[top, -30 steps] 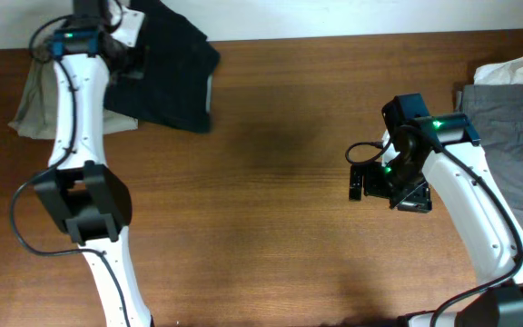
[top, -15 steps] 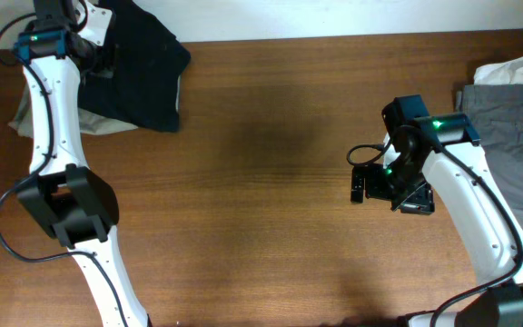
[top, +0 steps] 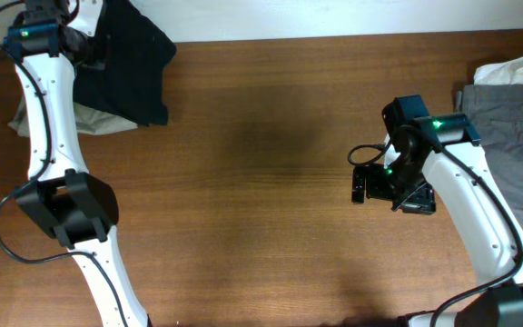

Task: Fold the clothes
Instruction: 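Carry the garment to the top-left and place it on the khaki cloth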

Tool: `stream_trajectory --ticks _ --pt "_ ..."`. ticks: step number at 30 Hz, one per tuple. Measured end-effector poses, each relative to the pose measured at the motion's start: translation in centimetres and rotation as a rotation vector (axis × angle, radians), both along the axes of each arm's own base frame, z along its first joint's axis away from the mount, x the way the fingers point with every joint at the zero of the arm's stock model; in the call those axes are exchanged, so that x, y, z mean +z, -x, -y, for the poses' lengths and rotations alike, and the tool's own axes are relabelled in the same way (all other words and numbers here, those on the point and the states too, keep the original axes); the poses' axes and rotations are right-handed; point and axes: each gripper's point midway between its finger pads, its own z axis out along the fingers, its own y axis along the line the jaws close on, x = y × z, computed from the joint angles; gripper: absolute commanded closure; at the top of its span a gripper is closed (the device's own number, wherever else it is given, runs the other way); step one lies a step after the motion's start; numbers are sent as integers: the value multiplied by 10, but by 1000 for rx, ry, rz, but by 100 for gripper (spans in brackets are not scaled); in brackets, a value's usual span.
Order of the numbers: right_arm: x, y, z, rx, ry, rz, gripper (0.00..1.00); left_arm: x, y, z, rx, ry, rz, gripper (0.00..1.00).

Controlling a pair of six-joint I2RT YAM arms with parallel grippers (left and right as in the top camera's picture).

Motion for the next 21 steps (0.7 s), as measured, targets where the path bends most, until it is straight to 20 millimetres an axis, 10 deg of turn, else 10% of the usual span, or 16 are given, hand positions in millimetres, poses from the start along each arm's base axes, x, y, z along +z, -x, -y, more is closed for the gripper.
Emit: stream_trajectory --ticks 21 --pt "1 11 1 0 5 -46 1 -54 -28 -86 132 -23 43 98"
